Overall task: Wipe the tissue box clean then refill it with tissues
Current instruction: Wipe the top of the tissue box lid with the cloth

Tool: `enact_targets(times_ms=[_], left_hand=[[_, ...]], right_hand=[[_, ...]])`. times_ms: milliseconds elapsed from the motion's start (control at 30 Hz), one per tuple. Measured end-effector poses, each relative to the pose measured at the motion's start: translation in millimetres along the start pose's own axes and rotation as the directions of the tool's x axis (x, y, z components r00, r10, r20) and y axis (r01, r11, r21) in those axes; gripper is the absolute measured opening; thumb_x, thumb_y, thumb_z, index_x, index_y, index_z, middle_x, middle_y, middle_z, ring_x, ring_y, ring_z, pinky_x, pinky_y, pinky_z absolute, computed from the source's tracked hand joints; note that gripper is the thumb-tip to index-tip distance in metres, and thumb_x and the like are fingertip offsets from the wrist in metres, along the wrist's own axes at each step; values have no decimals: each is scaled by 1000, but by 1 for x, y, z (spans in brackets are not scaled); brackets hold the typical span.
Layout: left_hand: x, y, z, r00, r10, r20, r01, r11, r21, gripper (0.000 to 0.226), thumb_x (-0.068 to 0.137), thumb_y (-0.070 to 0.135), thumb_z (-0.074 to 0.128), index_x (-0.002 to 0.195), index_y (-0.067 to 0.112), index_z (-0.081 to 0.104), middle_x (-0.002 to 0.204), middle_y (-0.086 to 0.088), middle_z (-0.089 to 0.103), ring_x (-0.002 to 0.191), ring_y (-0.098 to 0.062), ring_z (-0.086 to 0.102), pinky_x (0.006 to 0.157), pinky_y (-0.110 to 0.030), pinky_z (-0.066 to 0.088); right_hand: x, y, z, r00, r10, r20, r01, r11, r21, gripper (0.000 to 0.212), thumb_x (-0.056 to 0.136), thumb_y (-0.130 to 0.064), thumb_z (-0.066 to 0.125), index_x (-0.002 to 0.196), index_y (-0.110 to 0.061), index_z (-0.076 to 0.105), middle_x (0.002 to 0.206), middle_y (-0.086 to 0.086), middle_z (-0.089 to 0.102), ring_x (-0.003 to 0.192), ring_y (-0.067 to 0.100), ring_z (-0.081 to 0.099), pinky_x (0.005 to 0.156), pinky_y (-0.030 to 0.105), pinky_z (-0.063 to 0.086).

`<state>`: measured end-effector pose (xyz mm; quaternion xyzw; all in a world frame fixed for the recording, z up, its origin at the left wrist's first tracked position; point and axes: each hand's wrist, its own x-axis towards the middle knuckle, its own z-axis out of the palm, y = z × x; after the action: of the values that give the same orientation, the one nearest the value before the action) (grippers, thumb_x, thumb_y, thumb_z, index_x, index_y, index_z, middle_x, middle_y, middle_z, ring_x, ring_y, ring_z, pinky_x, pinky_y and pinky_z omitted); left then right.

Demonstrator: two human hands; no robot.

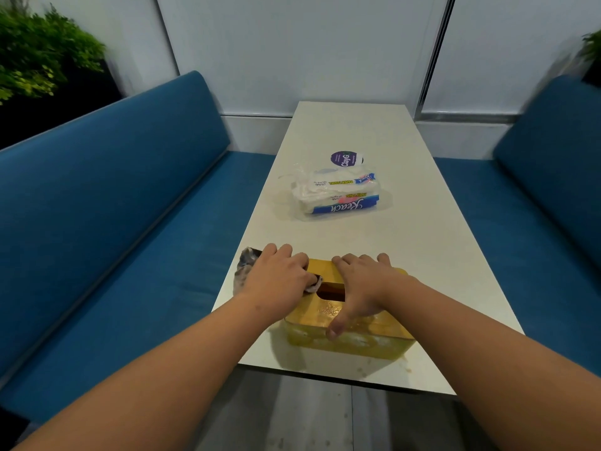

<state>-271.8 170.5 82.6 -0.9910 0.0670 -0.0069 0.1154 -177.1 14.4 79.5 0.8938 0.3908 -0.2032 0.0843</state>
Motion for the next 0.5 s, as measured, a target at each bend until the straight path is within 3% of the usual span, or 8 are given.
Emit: enact_targets(times_ms=[100, 267, 400, 500], left_hand=[[-23, -1, 4, 999, 48, 20, -48, 999, -11, 38, 101, 24, 37, 132, 38, 53, 121, 4, 53, 100, -22, 43, 82, -37, 31], [-12, -21, 4, 998, -58, 25, 59, 998, -24, 50, 96, 11, 39, 134, 42, 50, 125, 6, 52, 99, -20, 44, 84, -35, 31], [-32, -15, 8, 999, 4, 41, -3, 1000, -28, 49, 96, 12, 40, 134, 42, 50, 125, 7, 52, 98, -19, 44, 83, -35, 32], [-20, -21, 7, 998, -44, 35, 45, 998, -32, 52, 96, 10, 41, 135, 43, 49, 125, 7, 52, 99, -19, 43, 84, -34, 31]], right_hand=[[0, 0, 1, 1000, -2, -4, 2, 1000, 2, 145, 37, -91, 62, 152, -22, 7, 155, 0, 24, 138, 27, 27, 112, 55, 17], [0, -1, 0, 1000, 9, -11, -9, 1000, 16, 145, 35, -91, 62, 151, -22, 8, 154, -1, 26, 137, 26, 29, 111, 55, 18], [1, 0, 1, 1000, 9, -1, -9, 1000, 14, 145, 36, -91, 62, 152, -23, 6, 155, -1, 23, 139, 27, 27, 112, 55, 17], [1, -1, 0, 1000, 16, 10, -16, 1000, 12, 146, 35, -92, 62, 152, -23, 6, 156, -1, 23, 139, 27, 26, 112, 55, 16]])
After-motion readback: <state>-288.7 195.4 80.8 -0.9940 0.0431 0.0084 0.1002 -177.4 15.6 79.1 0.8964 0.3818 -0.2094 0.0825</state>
